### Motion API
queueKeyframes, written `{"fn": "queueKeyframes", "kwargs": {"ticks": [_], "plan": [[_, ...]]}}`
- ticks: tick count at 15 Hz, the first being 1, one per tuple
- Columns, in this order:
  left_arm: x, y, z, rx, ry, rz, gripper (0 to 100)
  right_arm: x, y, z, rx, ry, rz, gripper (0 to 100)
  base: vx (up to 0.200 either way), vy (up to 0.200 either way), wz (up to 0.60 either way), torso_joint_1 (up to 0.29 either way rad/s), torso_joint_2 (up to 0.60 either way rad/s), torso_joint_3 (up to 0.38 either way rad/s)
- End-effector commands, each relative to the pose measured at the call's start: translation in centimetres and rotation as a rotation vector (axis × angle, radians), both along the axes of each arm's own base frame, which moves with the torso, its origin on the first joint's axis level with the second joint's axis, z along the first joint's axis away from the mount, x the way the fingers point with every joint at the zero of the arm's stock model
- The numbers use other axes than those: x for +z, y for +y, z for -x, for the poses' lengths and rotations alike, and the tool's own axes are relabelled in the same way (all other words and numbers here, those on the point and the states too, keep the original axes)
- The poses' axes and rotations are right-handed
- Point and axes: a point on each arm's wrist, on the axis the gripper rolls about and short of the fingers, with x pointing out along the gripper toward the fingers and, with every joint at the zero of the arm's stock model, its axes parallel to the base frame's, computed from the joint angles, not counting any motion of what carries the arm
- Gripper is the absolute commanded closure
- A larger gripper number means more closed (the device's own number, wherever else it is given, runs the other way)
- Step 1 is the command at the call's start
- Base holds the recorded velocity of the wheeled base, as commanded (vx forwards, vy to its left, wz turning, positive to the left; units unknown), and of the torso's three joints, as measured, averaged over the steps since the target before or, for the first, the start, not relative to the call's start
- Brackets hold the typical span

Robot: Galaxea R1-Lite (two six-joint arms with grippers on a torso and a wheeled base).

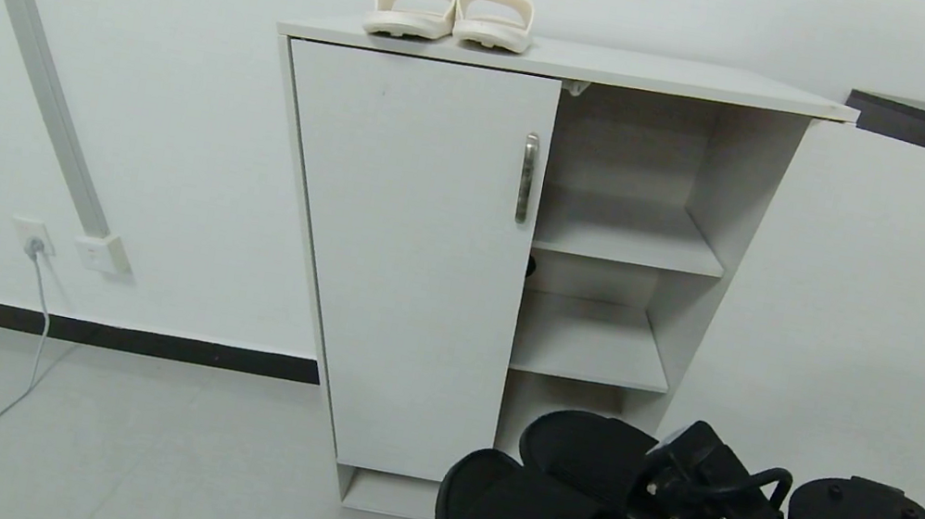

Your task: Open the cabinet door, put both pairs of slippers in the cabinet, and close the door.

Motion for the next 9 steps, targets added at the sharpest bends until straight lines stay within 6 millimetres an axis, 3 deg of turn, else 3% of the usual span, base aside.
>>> {"fn": "queueKeyframes", "kwargs": {"ticks": [1,3,6,9], "plan": [[-0.1,0.0,0.0,0.001,0.004,0.002,100,-0.2,0.5,-0.5,-0.053,-0.010,0.016,100,0.000,0.000,0.00,0.000,0.00,0.000],[-0.1,0.0,0.0,0.003,0.004,0.008,100,-0.4,1.9,-1.8,-0.145,-0.013,0.006,100,0.000,0.000,0.00,0.000,0.00,0.000],[-0.1,0.0,0.0,0.004,0.005,0.014,100,-2.8,5.7,-6.1,-0.541,-0.017,-0.043,100,0.000,0.000,0.00,0.000,0.00,0.000],[-0.1,0.0,0.0,0.005,0.004,0.012,100,-3.8,6.6,-8.5,-0.687,-0.041,-0.063,100,0.000,0.000,0.00,0.000,0.00,0.000]]}}
